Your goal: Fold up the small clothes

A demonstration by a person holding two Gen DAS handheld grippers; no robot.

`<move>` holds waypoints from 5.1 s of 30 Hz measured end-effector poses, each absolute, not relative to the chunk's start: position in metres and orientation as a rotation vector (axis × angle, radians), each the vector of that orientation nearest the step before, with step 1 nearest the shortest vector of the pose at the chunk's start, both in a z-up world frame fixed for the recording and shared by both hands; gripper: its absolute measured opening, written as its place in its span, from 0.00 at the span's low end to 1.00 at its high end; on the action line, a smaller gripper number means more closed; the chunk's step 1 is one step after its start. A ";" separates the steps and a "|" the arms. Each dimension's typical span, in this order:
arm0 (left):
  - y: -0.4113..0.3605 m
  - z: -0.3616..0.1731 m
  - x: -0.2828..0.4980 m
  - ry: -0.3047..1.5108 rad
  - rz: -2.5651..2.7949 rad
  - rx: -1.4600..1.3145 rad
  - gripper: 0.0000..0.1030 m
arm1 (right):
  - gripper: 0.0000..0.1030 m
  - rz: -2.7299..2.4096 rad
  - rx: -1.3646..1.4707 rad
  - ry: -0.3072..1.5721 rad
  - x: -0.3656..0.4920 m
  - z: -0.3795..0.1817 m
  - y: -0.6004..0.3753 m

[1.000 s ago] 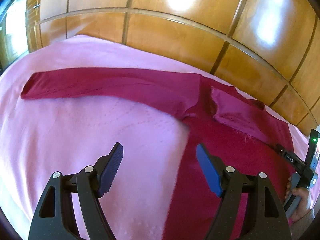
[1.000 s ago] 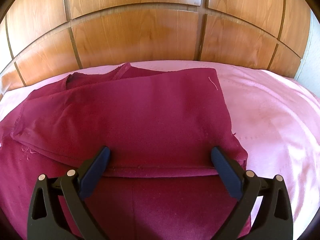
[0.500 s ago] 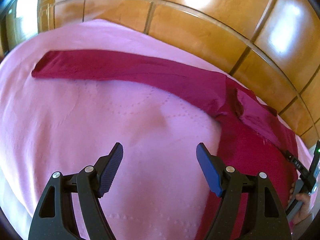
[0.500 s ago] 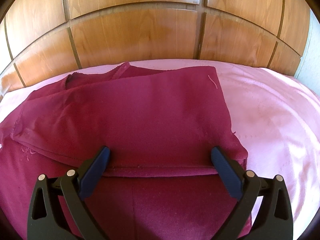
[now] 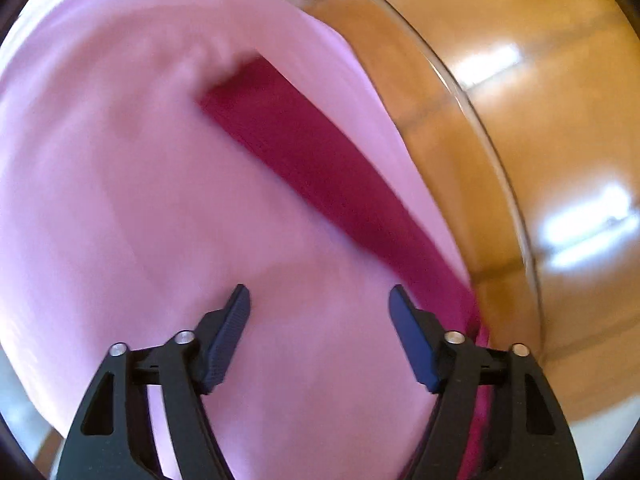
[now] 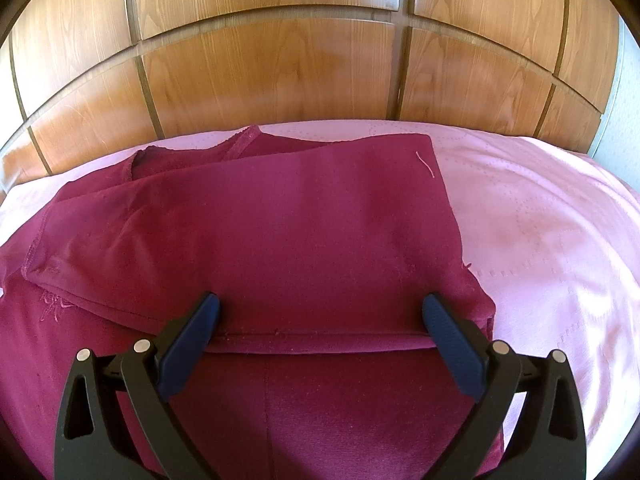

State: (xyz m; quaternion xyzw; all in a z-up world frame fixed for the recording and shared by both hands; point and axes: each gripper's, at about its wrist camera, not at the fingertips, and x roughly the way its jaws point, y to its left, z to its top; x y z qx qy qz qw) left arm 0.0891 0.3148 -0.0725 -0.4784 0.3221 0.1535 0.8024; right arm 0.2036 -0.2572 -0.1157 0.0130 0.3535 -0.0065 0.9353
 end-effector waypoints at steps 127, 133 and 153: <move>0.003 -0.075 0.234 0.882 -0.046 -0.019 0.58 | 0.07 0.015 0.210 0.723 0.214 -0.107 -0.295; 0.023 -0.053 0.220 0.831 -0.085 -0.186 0.58 | 0.43 0.000 0.217 0.706 0.198 -0.087 -0.303; 0.130 -0.068 0.333 0.943 -0.143 -0.751 0.58 | 0.57 0.124 0.215 0.733 0.220 -0.078 -0.254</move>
